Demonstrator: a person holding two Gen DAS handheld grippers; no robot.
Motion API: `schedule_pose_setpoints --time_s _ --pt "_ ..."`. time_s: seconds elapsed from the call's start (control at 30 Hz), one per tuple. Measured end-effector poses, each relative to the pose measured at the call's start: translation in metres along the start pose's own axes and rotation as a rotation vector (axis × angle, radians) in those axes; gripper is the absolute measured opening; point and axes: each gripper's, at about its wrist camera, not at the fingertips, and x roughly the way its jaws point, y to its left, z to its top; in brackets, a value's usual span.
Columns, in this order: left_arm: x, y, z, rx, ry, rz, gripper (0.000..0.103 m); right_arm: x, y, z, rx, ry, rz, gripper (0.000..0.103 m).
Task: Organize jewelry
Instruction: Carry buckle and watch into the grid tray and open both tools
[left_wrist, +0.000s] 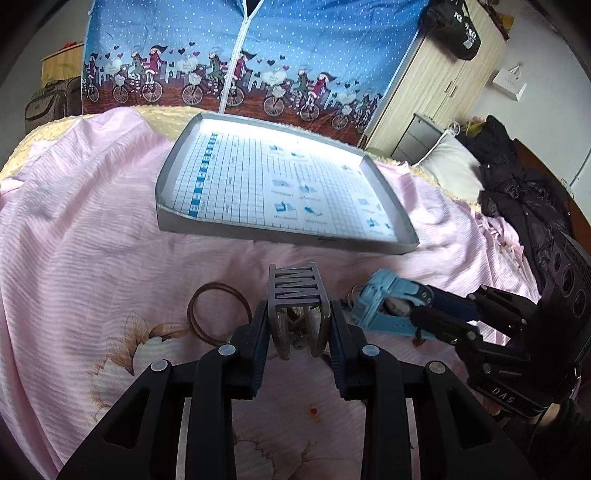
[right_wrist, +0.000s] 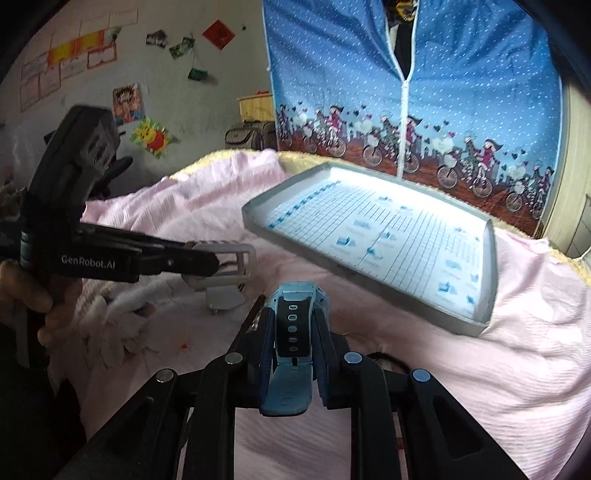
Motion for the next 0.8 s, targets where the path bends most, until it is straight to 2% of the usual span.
schedule_pose_setpoints --time_s 0.17,0.37,0.57,0.8 --pt "-0.002 0.003 0.016 -0.061 -0.077 -0.019 0.025 -0.008 -0.015 0.015 0.022 -0.067 -0.054 0.019" --pt "0.028 0.006 0.056 -0.108 -0.153 -0.015 0.025 0.004 -0.062 0.032 0.129 -0.127 -0.133 0.019" --pt "0.071 0.022 0.08 -0.161 -0.146 -0.035 0.025 0.027 -0.111 0.03 0.254 -0.122 -0.146 0.019" --pt "0.095 0.034 0.078 -0.19 -0.109 -0.048 0.025 0.036 -0.125 0.018 0.295 -0.081 -0.161 0.019"
